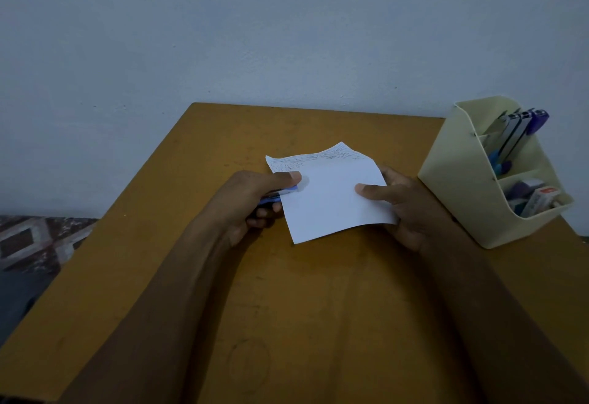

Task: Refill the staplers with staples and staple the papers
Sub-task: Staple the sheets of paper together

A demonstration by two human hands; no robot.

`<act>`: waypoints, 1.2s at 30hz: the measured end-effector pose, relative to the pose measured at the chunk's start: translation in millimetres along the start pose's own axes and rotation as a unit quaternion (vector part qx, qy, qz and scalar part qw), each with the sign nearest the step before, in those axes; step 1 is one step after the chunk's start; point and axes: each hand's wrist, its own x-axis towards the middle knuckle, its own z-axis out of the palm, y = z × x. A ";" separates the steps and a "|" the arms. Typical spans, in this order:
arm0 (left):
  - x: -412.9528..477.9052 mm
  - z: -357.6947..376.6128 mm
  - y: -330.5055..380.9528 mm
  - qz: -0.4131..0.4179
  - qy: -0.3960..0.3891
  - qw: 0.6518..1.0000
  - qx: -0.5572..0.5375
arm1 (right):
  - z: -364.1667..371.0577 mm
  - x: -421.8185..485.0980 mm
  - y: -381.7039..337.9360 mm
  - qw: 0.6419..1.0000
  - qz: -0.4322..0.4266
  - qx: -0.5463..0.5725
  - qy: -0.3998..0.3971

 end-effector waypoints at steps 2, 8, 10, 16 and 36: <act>0.2 1.7 -1.4 0.003 0.016 1.000 0.007 | 0.8 -0.6 -0.2 1.000 -0.001 -0.003 0.003; 4.2 4.6 -7.0 0.013 0.071 0.997 0.021 | 2.7 -2.7 -1.3 1.000 -0.006 0.006 -0.007; 4.0 4.1 -6.1 0.010 0.060 0.998 0.006 | 2.5 -2.0 -1.3 1.000 -0.006 0.003 -0.004; 2.3 1.1 -2.6 0.003 0.018 0.999 -0.035 | 1.4 -0.6 -0.3 1.000 -0.004 -0.006 -0.002; 3.2 5.1 -4.7 0.001 0.044 0.999 0.013 | 7.4 -7.8 -4.3 1.000 -0.008 -0.020 -0.004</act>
